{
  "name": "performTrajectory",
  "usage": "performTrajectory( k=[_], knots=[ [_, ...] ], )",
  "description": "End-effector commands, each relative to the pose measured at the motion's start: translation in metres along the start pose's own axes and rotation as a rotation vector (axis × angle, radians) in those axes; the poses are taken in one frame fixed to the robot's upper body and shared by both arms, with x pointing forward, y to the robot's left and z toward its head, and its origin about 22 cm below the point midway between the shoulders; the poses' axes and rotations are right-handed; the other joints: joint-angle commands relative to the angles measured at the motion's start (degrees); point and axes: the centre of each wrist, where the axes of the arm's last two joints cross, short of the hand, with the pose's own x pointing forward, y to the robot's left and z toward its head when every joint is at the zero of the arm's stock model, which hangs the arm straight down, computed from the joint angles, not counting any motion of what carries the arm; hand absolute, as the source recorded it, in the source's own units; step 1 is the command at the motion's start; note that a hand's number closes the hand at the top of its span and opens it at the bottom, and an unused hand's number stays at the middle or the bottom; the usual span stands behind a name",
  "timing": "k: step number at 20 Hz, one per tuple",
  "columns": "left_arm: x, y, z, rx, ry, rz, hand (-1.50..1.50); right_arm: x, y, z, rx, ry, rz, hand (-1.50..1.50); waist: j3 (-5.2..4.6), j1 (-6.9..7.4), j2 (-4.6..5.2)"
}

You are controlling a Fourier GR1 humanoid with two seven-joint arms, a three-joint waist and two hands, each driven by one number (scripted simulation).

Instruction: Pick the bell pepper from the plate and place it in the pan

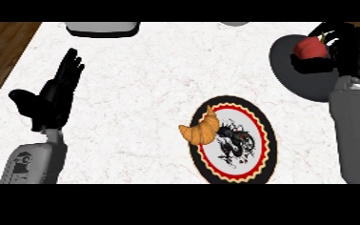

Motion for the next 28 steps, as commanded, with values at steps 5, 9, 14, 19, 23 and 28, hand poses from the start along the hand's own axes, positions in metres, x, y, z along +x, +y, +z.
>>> performTrajectory(
  k=[5, 9, 14, 19, 23, 28],
  knots=[
    [0.010, -0.010, -0.009, -0.037, -0.018, 0.002, 0.00, -0.092, -0.021, -0.034, -0.100, 0.047, 0.207, 1.50, 0.13, 1.87, 0.79],
    [-0.006, -0.011, -0.006, -0.043, -0.020, -0.014, 0.00, -0.118, -0.028, -0.039, -0.124, 0.078, 0.170, 1.50, 0.24, 2.77, 1.34],
    [0.014, -0.022, -0.014, -0.066, -0.043, 0.010, 0.00, -0.131, -0.008, -0.033, -0.117, 0.102, 0.174, 1.50, 0.33, 3.40, 1.53],
    [0.013, -0.027, -0.010, -0.086, -0.042, 0.013, 0.00, -0.140, -0.001, -0.029, 0.090, 0.238, -0.027, -1.50, 0.41, 4.21, 1.79],
    [0.013, -0.028, -0.015, -0.061, -0.045, 0.021, 0.00, -0.154, -0.004, -0.022, 0.198, 0.232, -0.155, -1.50, 0.52, 3.66, 2.10],
    [0.004, -0.023, -0.009, -0.070, -0.046, 0.007, 0.00, -0.163, -0.014, -0.020, 0.138, 0.176, -0.178, -1.50, 0.49, 3.83, 1.95]
  ],
)
